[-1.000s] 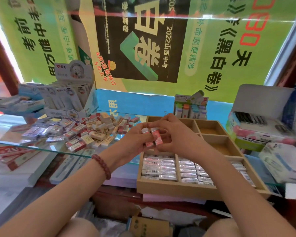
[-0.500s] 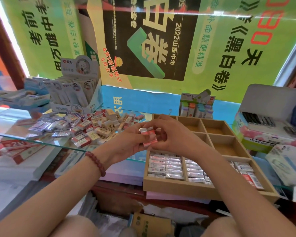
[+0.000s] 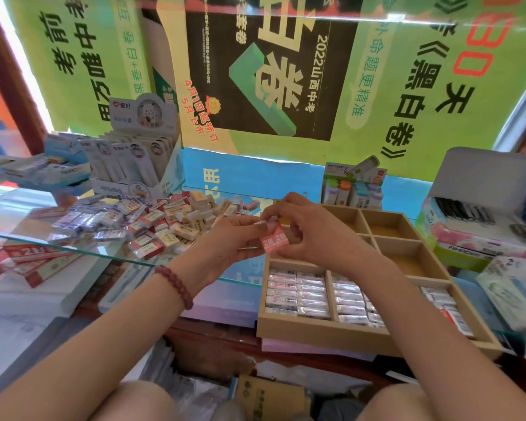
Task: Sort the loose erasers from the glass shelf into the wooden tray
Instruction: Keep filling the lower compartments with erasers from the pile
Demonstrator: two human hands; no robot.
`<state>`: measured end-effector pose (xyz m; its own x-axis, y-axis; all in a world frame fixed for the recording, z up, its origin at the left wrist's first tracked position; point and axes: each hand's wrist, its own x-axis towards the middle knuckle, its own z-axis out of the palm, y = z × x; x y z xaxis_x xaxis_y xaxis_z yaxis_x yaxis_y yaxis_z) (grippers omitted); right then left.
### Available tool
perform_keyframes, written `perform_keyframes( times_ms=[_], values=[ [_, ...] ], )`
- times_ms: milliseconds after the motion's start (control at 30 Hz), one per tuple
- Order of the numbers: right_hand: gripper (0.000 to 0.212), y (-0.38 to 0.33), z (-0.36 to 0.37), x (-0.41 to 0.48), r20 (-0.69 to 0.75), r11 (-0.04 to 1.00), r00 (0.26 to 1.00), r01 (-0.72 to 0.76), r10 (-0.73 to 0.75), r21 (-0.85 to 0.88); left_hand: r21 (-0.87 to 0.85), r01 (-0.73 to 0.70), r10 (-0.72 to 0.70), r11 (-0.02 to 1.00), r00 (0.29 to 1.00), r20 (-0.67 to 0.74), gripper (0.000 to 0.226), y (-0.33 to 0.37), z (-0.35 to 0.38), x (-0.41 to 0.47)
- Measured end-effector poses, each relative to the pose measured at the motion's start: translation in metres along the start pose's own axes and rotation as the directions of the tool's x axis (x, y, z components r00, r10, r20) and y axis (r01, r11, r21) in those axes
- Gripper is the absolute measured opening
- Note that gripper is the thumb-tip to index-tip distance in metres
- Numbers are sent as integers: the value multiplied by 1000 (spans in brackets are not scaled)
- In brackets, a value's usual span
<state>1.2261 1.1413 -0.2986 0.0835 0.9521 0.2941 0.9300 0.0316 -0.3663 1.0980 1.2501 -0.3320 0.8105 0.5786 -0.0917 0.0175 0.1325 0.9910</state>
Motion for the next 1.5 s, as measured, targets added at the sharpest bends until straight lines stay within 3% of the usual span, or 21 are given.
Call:
perform_keyframes(
  times_ms=[200,300,400,567,767,967,1200,1500],
  values=[
    [48,-5,-5,-1,38,988,999,0,5,-152,8,-8,9,1000,998,-54,29,2,8,-1],
    [50,0,-4,-2,-7,997,999,-41,40,-63,47,-26,29,999,996,-79,33,3,10,-1],
    [49,15,1,-1,-86,982,979,-183,186,44,16,-9,12,1000,983,-185,35,6,11,4],
    [49,41,25,4,35,916,922,-377,385,-137,-44,21,-34,999,947,-320,23,3,8,6],
    [39,47,41,18,96,900,930,-311,354,-305,25,37,-27,999,948,-316,27,-2,6,6],
    [40,46,46,25,27,855,941,-295,339,-427,73,37,-11,997,944,-330,26,-7,-7,7],
    [42,43,45,25,34,830,914,-351,404,-434,75,34,-4,997,930,-368,29,-9,-19,10],
    [30,37,50,24,47,860,891,-420,451,-289,95,55,-13,994,921,-389,27,-15,-27,12]
  ],
)
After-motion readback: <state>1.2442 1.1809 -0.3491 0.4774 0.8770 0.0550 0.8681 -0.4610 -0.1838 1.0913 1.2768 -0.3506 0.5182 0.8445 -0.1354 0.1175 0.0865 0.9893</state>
